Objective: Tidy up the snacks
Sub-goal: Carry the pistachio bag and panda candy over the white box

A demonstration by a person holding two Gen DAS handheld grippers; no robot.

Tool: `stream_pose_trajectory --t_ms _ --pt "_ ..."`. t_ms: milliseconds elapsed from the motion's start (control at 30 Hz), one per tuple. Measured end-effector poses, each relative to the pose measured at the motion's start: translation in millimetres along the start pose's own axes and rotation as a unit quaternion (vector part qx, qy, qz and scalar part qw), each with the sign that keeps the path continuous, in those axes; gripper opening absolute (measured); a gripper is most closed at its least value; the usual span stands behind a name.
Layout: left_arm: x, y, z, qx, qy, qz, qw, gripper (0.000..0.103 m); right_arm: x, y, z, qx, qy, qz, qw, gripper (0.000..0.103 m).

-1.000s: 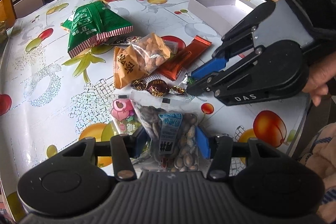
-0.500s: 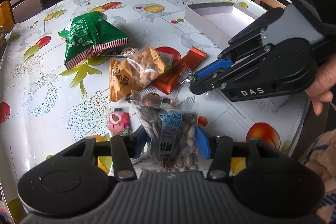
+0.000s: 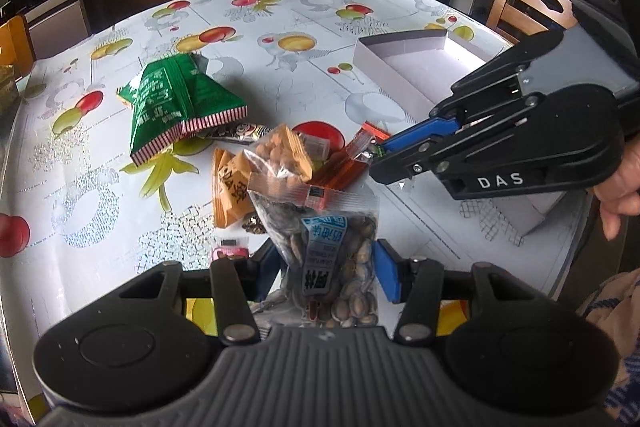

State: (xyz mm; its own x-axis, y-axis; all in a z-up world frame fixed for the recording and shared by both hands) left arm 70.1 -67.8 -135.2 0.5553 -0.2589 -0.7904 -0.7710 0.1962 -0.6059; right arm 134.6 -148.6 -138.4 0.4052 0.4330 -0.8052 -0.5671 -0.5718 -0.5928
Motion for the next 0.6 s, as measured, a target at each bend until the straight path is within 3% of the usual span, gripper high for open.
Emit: stream_pose_trajectory --t_ms 600 --pt "-4.3 -30.1 -25.7 0.029 0.011 -0.019 0.9993 0.049 -32.3 -1.2 -29.5 0.036 0.028 -0.037 0.998 0.015"
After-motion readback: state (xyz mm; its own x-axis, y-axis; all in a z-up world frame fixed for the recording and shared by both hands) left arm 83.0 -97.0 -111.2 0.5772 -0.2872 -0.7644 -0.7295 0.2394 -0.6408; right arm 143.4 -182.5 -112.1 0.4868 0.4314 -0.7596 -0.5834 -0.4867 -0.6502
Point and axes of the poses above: each gripper's, at about its wrist camera, not at the fingertips, and x roughly the way its jaws point, z to its left, y to its underside, the point moved 10 cm from there along x, roughly the way its jaws point, and after that the axes turned 2 degrees about -x, right-handed, at the moved point
